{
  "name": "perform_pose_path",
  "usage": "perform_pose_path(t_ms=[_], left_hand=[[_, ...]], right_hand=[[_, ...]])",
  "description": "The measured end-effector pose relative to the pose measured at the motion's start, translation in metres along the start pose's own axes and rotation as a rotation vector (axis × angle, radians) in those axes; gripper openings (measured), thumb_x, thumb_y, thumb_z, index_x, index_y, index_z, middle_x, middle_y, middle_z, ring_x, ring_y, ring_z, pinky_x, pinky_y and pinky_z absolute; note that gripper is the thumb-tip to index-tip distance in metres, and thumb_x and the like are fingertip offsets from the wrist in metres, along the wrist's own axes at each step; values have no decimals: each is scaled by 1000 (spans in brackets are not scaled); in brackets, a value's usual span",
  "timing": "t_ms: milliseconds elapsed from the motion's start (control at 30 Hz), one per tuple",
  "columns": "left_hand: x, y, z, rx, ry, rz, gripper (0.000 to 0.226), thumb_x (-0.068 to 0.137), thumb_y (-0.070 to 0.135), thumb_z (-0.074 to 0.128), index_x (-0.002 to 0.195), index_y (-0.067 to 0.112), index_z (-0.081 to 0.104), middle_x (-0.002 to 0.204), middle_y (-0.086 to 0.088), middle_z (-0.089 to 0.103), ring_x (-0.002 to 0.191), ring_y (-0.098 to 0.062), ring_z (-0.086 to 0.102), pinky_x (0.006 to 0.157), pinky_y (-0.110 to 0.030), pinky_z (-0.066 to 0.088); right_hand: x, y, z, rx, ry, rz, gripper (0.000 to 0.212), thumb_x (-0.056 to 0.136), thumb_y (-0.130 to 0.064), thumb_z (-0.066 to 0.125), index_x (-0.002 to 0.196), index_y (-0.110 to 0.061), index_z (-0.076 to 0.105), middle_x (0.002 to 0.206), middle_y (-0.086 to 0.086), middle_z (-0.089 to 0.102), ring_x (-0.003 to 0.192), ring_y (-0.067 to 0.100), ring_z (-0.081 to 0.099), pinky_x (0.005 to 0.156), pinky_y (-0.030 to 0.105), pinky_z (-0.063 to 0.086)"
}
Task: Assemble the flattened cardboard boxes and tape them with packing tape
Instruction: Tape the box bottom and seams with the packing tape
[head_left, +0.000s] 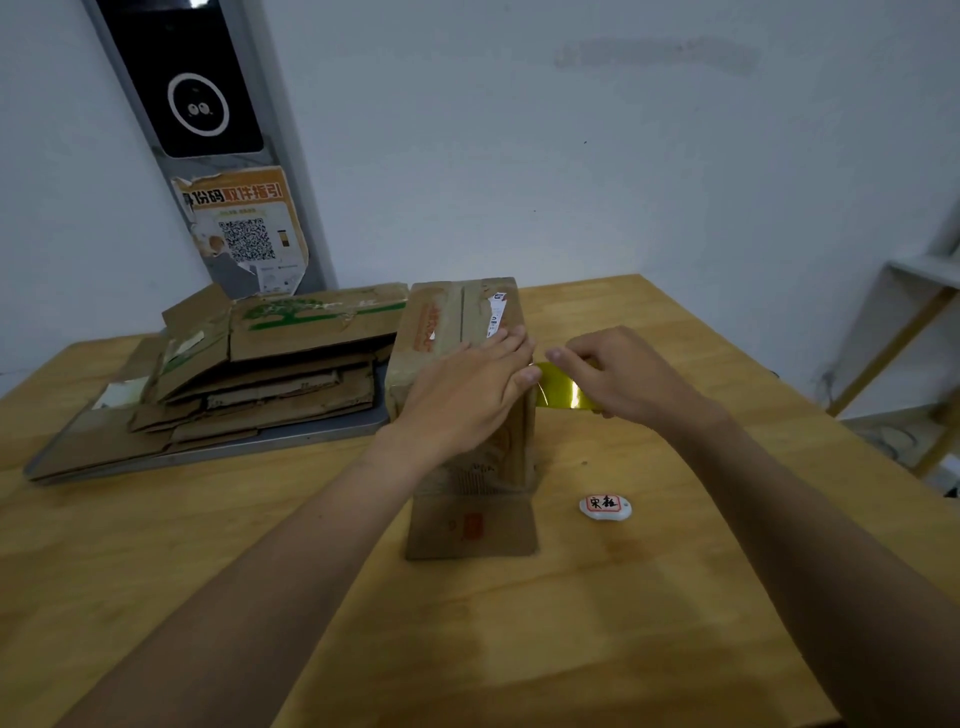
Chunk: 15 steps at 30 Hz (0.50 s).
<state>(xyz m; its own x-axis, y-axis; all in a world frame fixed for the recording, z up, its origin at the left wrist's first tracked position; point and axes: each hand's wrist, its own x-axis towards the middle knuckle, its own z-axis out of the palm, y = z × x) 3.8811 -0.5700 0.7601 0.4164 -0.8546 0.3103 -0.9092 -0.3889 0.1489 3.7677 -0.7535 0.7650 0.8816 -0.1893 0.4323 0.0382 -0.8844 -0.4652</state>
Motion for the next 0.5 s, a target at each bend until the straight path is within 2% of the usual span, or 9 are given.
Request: perform_pose_path(t_ms=[67, 167, 233, 333, 433, 500], left_hand=[[0, -1, 1, 13, -2, 3, 57, 111, 49, 22, 161, 23, 30, 169, 8, 21, 156, -9, 17, 125, -43, 24], [0, -1, 1, 35, -4, 10, 57, 110, 50, 21, 161, 25, 28, 169, 10, 20, 156, -9, 16, 125, -44, 24], [-1, 0, 1, 48, -3, 12, 58, 110, 51, 20, 162, 27, 27, 169, 11, 20, 156, -9, 16, 125, -44, 24], [-1, 1, 1, 55, -2, 4, 57, 109, 50, 20, 162, 28, 27, 169, 12, 20, 156, -8, 16, 125, -43, 24], [0, 1, 1, 62, 2, -4, 56, 109, 49, 22, 161, 28, 29, 169, 13, 22, 156, -9, 18, 124, -43, 26], [0, 1, 3, 61, 15, -11, 56, 109, 50, 23, 161, 30, 30, 168, 13, 24, 156, -9, 19, 124, -42, 26]], right_hand=[[-10, 7, 1, 139, -19, 10, 36, 103, -42, 55, 70, -31, 64, 60, -6, 64, 42, 10, 60, 42, 24, 44], [-23, 17, 4, 231, 73, 10, 31, 99, -46, 60, 74, -31, 69, 66, -6, 66, 51, 6, 59, 45, 20, 41], [-23, 20, 4, 163, 142, -6, 37, 97, -51, 60, 71, -26, 69, 59, -4, 60, 53, 7, 53, 49, 21, 36], [-12, 18, -2, -76, 178, -17, 41, 94, -55, 62, 70, -24, 68, 55, -8, 55, 55, 8, 50, 53, 28, 32], [-1, 12, -9, -209, 138, -50, 36, 94, -58, 60, 75, -29, 71, 55, -14, 52, 56, 3, 48, 53, 25, 28], [3, 8, -8, -231, 99, -55, 35, 95, -58, 58, 74, -32, 67, 54, -14, 49, 57, 7, 46, 55, 27, 28]])
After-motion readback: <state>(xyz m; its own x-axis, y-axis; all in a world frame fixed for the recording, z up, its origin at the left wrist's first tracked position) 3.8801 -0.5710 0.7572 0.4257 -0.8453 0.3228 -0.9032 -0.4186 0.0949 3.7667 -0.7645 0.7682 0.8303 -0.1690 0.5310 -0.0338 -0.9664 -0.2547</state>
